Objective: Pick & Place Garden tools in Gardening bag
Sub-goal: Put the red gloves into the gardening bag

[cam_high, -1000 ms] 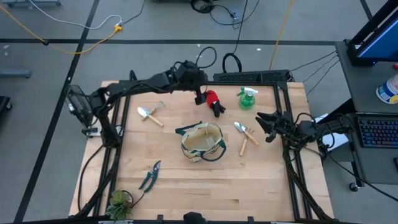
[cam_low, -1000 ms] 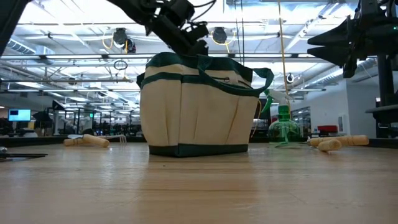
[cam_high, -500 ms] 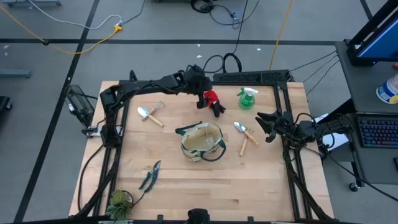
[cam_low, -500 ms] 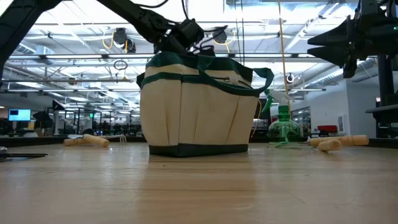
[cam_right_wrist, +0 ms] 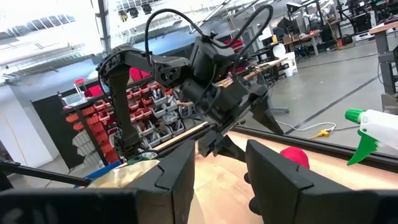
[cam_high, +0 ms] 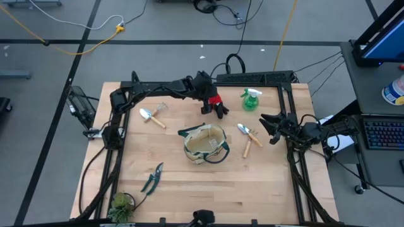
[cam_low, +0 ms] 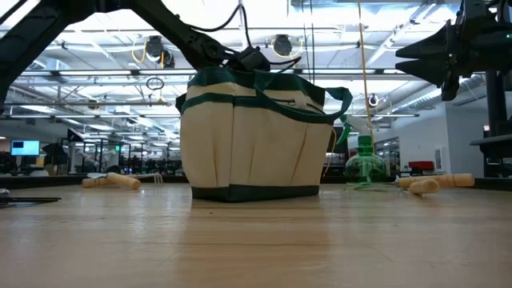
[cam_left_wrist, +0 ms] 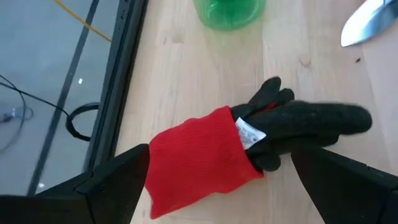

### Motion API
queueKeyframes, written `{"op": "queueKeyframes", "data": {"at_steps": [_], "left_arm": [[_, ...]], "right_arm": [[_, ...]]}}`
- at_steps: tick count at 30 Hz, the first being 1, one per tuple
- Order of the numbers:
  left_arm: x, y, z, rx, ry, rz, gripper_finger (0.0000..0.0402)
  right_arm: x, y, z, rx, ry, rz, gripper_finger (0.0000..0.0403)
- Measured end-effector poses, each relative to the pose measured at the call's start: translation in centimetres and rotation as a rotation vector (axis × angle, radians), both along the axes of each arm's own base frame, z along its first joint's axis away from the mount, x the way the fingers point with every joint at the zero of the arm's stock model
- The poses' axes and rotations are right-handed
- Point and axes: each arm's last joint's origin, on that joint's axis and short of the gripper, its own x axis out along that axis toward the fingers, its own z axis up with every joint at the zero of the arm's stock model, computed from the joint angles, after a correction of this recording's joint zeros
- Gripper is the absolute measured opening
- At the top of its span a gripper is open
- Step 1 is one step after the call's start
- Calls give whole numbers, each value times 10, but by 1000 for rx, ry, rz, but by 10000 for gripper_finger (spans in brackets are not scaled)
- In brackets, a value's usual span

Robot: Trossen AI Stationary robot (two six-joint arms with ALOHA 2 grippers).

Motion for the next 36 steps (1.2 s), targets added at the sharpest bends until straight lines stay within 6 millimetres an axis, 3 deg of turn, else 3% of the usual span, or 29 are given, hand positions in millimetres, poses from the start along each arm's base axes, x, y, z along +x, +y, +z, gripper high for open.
{"op": "queueKeyframes", "data": {"at_steps": [16,29,36], "left_arm": [[-1,5,-1,135,44,-120,397],[6,5,-44,70,113,-159,397],[9,3,-49,86,116,-167,397]], "right_arm": [[0,0,-1,14,-1,3,134],[0,0,-3,55,4,8,134],[1,0,-5,76,12,11,134]]}}
